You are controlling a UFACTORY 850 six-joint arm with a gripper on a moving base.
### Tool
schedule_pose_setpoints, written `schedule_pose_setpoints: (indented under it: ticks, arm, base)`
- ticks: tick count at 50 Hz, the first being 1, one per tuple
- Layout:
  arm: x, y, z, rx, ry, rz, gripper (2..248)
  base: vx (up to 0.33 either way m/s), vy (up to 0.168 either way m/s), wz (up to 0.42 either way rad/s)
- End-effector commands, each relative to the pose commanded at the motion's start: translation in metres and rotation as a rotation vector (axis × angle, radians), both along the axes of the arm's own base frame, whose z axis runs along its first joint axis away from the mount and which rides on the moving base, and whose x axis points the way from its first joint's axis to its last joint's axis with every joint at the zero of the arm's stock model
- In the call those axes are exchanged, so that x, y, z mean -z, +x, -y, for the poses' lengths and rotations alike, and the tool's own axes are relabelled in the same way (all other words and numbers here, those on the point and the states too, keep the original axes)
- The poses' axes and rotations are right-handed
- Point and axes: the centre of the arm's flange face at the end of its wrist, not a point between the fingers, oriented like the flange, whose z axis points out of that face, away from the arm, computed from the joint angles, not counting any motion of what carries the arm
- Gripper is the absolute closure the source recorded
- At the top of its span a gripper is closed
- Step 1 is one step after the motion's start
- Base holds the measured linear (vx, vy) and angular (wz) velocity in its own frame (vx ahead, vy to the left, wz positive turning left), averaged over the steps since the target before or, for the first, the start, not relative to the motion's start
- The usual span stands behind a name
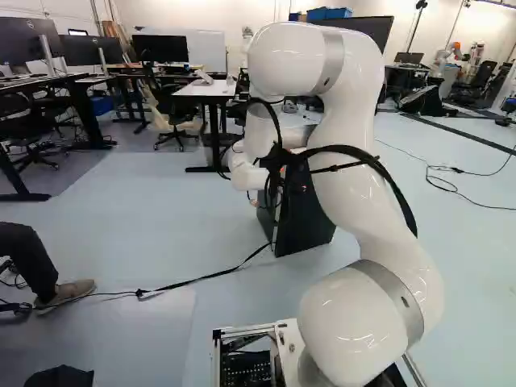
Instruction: Open the fridge door
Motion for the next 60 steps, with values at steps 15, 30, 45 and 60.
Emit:
schedule_pose_setpoints:
  ticks: [15, 30, 45, 60]
  arm:
    - [0.001, 0.008, 0.001, 0.035, 0.01, 0.01, 3]
    - [0.002, 0.014, 0.0, 0.041, 0.014, 0.017, 3]
    - [0.002, 0.02, -0.004, 0.038, 0.016, 0.024, 3]
    - [0.002, 0.025, -0.007, 0.035, 0.018, 0.031, 3]
  base:
    - [0.0, 0.0, 0.0]
    - [0.0, 0.0, 0.0]
    - [0.0, 0.0, 0.0]
    - [0.0, 0.0, 0.0]
